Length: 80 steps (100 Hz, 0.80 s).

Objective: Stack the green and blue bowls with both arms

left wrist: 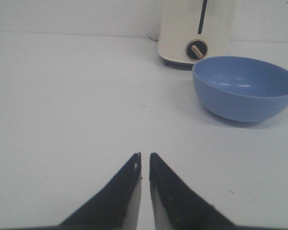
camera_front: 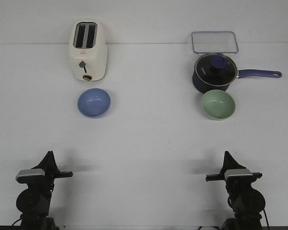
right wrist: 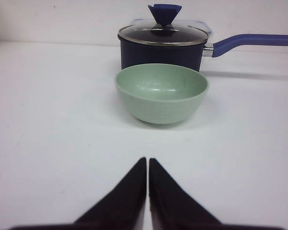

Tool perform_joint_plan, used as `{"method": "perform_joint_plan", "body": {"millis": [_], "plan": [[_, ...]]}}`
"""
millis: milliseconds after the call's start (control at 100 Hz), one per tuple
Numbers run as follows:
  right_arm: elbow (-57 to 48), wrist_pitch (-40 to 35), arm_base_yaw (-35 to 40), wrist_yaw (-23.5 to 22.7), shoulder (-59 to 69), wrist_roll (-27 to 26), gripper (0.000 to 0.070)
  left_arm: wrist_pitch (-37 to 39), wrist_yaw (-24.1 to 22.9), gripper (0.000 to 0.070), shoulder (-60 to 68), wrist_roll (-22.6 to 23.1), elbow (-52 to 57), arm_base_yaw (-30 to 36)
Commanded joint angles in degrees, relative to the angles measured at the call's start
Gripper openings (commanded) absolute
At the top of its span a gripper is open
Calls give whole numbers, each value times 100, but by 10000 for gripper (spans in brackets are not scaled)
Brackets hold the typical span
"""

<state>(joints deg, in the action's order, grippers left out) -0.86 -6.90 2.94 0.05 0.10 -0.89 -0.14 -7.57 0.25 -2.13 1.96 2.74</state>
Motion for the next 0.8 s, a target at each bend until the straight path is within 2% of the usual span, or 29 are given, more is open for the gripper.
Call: {"method": "perform_joint_plan", "body": {"millis": [0, 720, 790], "plan": [[11, 90, 9, -9, -4, -72, 10, 61, 11, 15, -7, 83, -114, -11], [11, 90, 9, -11, -2, -83, 10, 61, 11, 15, -7, 83, -114, -11], [13, 59, 9, -125, -4, -459, 10, 61, 11, 15, -7, 83, -114, -11]]}}
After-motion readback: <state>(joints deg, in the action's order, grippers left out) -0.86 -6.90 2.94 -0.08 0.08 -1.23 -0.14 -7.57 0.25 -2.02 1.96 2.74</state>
